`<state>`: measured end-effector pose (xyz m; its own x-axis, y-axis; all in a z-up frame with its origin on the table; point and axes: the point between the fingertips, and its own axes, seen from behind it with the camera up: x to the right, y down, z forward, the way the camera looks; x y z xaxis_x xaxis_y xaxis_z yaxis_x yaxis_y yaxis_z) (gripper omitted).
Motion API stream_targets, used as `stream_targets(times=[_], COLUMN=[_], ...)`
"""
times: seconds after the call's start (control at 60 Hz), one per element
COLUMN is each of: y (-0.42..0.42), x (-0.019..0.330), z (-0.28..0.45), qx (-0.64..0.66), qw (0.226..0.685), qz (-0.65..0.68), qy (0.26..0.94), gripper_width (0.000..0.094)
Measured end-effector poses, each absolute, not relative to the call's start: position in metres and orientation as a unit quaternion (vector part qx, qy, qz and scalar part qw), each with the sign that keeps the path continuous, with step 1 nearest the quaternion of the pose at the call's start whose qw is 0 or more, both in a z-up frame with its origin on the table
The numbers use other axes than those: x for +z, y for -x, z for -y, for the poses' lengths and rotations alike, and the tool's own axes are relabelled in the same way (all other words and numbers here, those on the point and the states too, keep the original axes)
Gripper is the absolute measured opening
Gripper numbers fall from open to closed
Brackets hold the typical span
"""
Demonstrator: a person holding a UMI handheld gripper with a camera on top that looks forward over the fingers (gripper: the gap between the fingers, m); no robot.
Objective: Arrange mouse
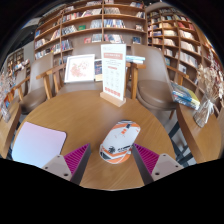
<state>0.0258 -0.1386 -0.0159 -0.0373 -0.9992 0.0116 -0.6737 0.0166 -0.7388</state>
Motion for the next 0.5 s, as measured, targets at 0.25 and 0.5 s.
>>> stream_targets(times=[0.25, 0.5], y=[-0.06, -0.083], x=[-0.016, -0.017], z=[0.135, 0.122], qx=[-0.284, -0.273], qw=[0.275, 0.283], qz=[-0.648, -0.623], qy=[0.651, 0.676], gripper_width=[0.085, 0.084])
